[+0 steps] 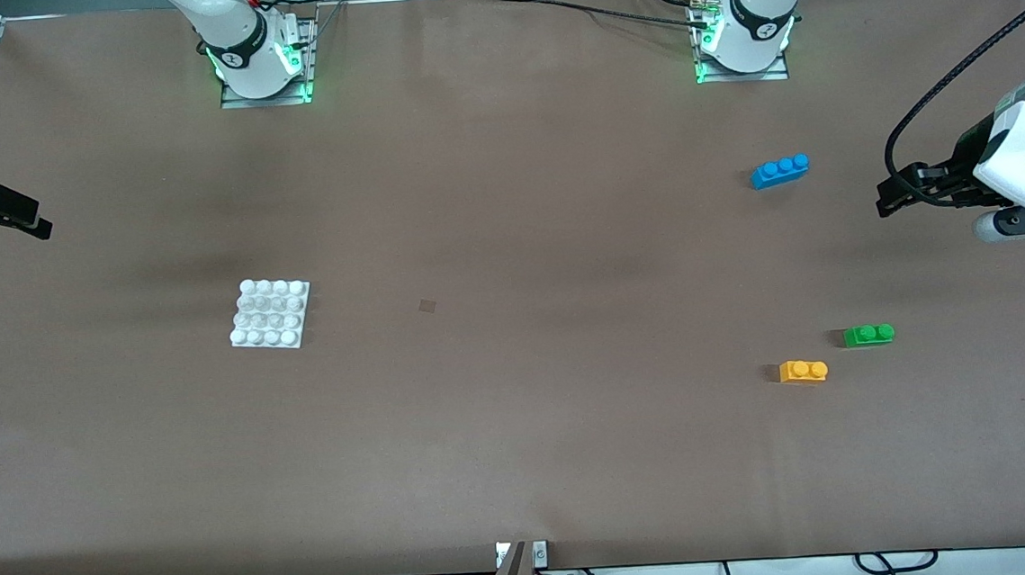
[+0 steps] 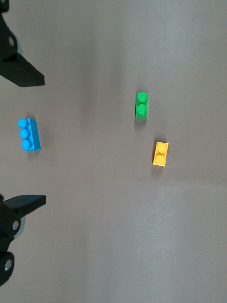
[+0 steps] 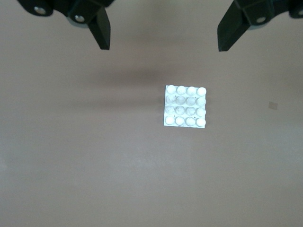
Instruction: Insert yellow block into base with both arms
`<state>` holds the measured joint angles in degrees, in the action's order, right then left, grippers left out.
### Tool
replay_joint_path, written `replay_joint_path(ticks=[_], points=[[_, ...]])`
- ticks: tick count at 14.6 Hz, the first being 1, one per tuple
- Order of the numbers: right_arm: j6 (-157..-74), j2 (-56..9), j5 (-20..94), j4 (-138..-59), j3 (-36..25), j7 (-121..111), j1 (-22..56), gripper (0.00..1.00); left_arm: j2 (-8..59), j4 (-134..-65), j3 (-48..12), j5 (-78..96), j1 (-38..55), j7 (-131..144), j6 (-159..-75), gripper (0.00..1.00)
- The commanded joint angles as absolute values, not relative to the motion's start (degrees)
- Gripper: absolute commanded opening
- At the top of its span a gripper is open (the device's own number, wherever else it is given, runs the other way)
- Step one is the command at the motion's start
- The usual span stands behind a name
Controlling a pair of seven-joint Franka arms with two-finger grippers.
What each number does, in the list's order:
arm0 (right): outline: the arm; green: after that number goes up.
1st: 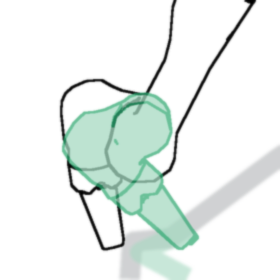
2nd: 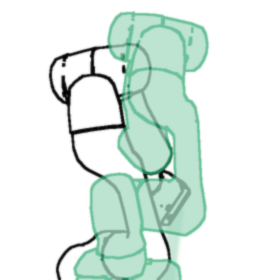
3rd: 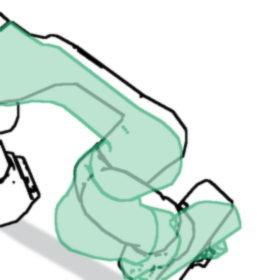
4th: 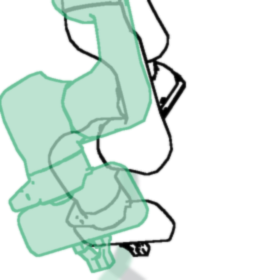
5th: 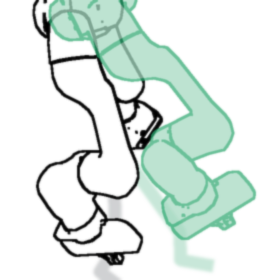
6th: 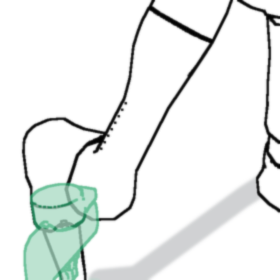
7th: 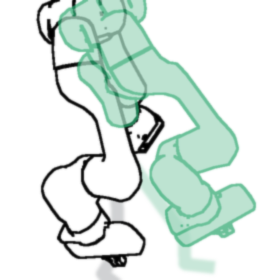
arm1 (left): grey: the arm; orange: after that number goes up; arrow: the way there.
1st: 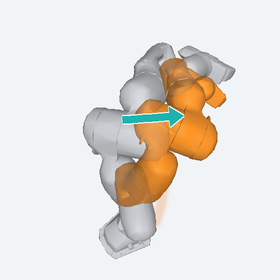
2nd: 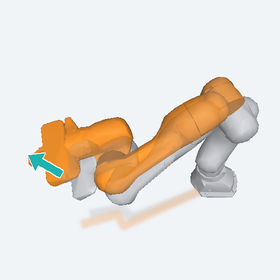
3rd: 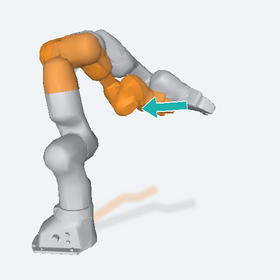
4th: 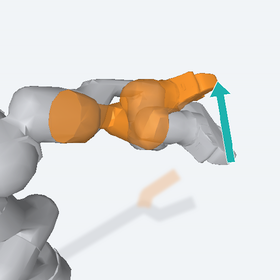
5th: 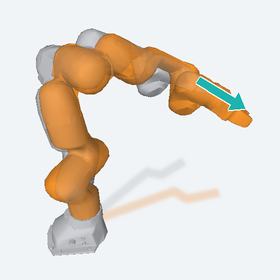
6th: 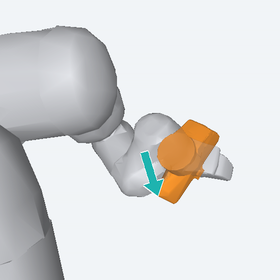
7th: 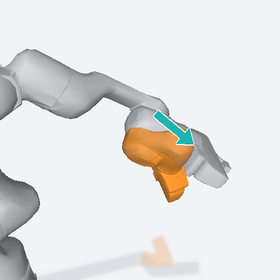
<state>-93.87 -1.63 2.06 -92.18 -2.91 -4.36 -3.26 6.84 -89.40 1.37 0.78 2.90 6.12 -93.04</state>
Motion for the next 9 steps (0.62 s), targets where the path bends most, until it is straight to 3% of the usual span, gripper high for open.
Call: replay_joint_path(ticks=[1, 9], points=[[-94.0, -0.3, 2.5, -93.3, -2.6, -4.5, -3.6, 1.00, 6.2, -89.7, 1.8, 0.7, 3.1, 4.7, -93.3, 1.00], [-93.6, 0.0, 2.6, -92.7, -3.0, -4.0, -4.3, 1.00, 6.2, -89.8, 1.8, 0.7, 3.2, 4.8, -93.1, 1.00]])
